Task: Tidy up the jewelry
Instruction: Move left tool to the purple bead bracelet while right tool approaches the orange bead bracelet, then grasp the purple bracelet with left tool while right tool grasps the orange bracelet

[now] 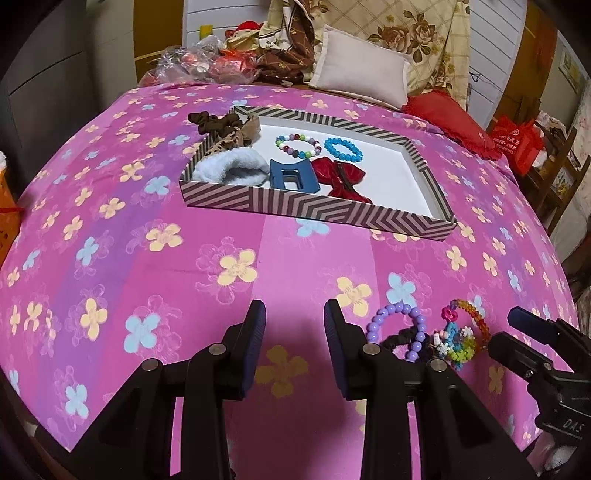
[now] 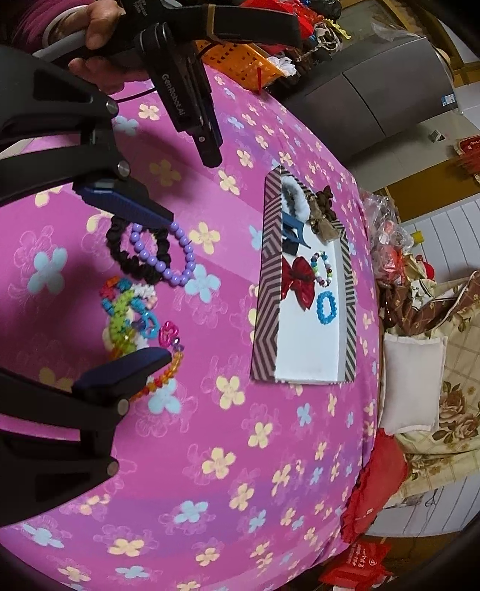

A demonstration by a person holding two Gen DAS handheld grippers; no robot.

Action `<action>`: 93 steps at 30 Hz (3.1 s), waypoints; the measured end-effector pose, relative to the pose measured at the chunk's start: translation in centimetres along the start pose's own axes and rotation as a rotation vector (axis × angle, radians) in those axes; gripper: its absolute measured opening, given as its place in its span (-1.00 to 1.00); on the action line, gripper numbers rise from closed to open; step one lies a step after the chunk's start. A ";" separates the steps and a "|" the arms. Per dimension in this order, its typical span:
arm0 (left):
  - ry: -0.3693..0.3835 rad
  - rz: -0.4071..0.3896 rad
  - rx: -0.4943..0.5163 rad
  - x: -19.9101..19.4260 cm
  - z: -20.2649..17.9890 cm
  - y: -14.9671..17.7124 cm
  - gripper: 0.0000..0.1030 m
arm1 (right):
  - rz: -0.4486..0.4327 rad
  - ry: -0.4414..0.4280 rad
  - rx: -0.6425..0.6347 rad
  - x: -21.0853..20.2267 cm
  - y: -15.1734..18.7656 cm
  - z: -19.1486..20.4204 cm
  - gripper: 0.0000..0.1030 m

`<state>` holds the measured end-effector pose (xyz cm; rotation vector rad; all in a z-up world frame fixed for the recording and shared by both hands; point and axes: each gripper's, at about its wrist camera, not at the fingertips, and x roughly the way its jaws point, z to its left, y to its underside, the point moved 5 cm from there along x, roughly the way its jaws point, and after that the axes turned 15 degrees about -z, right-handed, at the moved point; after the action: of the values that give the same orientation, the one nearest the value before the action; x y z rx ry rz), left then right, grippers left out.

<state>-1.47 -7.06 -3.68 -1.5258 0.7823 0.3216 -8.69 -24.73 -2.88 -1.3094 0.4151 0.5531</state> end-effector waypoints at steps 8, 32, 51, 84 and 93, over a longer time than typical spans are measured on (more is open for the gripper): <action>0.041 0.026 -0.001 -0.3 -0.8 0.6 -0.32 | 0.006 0.032 -0.006 -0.7 0.7 -1.3 0.37; 0.046 0.048 0.038 0.0 -1.9 1.7 -0.32 | 0.019 0.040 -0.006 -0.8 1.2 -1.7 0.37; 0.090 0.142 -0.086 2.5 -0.8 2.5 -0.32 | 0.033 0.149 0.011 0.0 2.6 -6.7 0.12; 0.193 0.200 0.147 6.0 -6.2 2.6 -0.71 | 0.050 0.156 -0.188 5.0 2.4 -6.4 -0.41; 0.234 0.123 0.118 4.0 -6.0 1.3 -0.78 | 0.017 0.128 -0.192 4.0 1.5 -5.2 -0.82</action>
<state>-0.90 -13.81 -6.41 -1.4229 1.0637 0.1855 -6.30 -29.02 -7.49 -1.5319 0.4883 0.5347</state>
